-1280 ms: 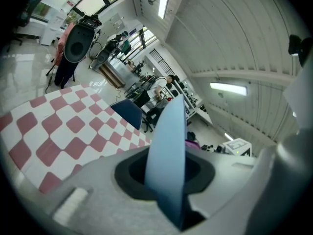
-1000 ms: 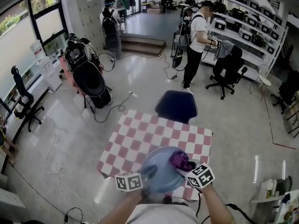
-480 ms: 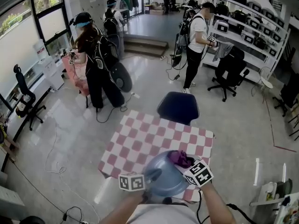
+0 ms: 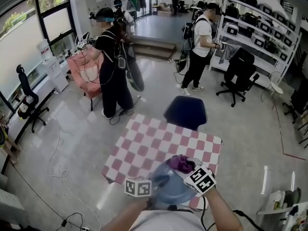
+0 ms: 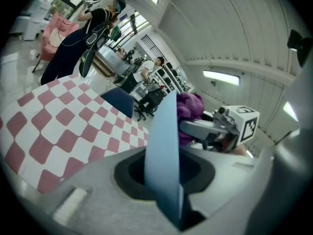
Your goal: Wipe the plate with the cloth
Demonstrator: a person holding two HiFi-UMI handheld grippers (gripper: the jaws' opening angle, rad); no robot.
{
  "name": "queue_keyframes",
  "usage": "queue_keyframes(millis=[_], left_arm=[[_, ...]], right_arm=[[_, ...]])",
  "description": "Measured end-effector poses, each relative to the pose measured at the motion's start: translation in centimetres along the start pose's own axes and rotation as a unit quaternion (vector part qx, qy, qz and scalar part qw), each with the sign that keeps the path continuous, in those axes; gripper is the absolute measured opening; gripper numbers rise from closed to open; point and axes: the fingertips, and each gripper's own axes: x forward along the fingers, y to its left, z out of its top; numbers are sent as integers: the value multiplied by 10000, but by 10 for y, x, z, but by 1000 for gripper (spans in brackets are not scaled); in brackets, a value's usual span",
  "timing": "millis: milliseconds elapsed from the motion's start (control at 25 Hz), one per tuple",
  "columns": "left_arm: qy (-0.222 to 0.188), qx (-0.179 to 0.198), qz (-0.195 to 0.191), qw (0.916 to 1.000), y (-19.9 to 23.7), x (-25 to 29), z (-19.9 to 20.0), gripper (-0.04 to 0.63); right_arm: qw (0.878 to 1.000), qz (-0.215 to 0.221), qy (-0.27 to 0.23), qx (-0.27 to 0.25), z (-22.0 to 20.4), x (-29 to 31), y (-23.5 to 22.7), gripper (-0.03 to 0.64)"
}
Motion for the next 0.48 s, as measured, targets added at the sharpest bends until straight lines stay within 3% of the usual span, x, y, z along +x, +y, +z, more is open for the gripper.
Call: queue_keyframes(millis=[480], left_arm=[[273, 299, -158, 9991, -10, 1, -4, 80]], right_arm=[[9973, 673, -235, -179, 22, 10, 40, 175]])
